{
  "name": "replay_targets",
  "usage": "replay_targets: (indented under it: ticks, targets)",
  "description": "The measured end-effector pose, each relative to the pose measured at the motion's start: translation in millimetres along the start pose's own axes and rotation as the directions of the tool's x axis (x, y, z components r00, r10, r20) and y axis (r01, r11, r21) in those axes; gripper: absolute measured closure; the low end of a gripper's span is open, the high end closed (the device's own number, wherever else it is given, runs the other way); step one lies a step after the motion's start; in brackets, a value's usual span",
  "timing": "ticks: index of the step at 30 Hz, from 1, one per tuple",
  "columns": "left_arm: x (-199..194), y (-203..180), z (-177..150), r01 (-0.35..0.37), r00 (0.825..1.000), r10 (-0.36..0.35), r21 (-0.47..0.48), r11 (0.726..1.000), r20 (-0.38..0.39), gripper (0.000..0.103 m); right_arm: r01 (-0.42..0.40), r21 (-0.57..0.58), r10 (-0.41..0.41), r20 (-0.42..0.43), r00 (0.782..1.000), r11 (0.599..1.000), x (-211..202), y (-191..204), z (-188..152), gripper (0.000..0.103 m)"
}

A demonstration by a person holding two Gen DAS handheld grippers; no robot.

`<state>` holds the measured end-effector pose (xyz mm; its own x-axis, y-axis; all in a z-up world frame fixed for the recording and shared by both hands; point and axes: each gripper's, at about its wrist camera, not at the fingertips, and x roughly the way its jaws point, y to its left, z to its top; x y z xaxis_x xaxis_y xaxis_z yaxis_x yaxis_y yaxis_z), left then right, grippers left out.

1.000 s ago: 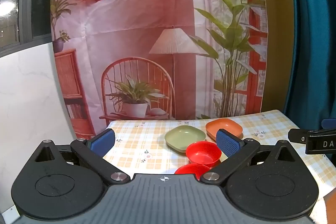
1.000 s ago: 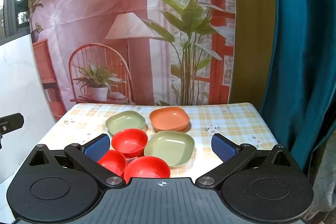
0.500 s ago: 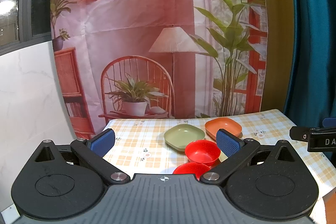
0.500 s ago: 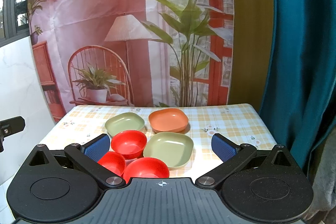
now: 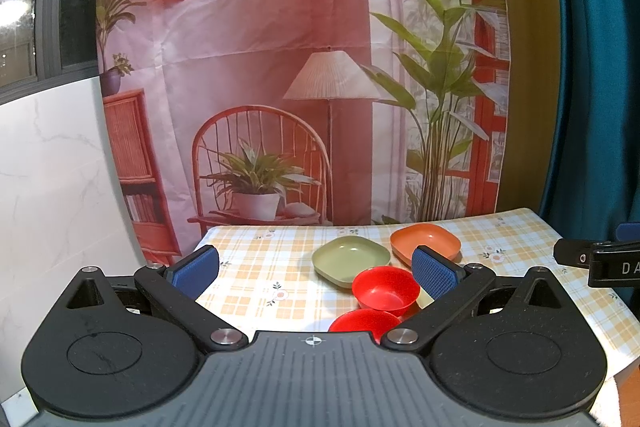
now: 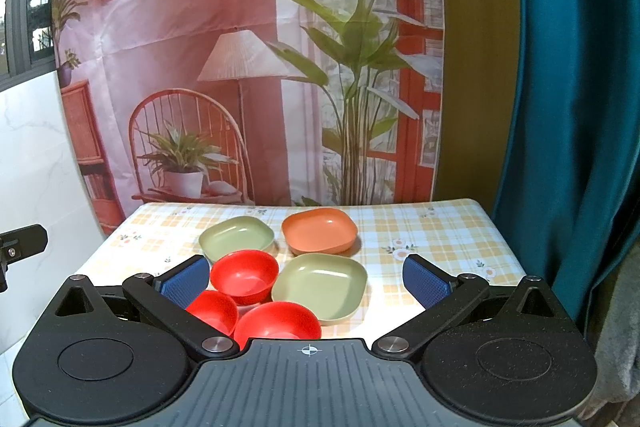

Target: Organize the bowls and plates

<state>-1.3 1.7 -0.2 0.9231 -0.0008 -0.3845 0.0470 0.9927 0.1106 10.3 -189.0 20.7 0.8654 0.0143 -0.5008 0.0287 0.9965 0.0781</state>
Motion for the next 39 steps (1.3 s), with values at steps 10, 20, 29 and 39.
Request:
replay_targets:
  ticks: [10,20,29,39]
  targets:
    - [0.1,0.2,-0.2,0.0,1.0,0.0,0.001,1.0,0.0,0.0,0.001,0.001,-0.001,0.001,1.0,1.0,0.2,-0.2,0.1,0.0]
    - [0.1,0.7,-0.3,-0.002,1.0,0.002,0.0,1.0,-0.001,0.0,0.0,0.002,0.0,0.001,1.0,1.0,0.2,-0.1,0.3,0.0]
    - [0.8,0.8,0.0,-0.001,1.0,0.001,-0.003,1.0,-0.005,0.0,0.001,-0.001,-0.001,0.003,1.0,1.0,0.3,-0.3,0.6,0.0]
    - [1.7,1.4,0.6,-0.002,1.0,0.002,-0.006,1.0,-0.01,0.0,0.0,-0.001,0.0,0.003,1.0,1.0,0.2,-0.5,0.2,0.0]
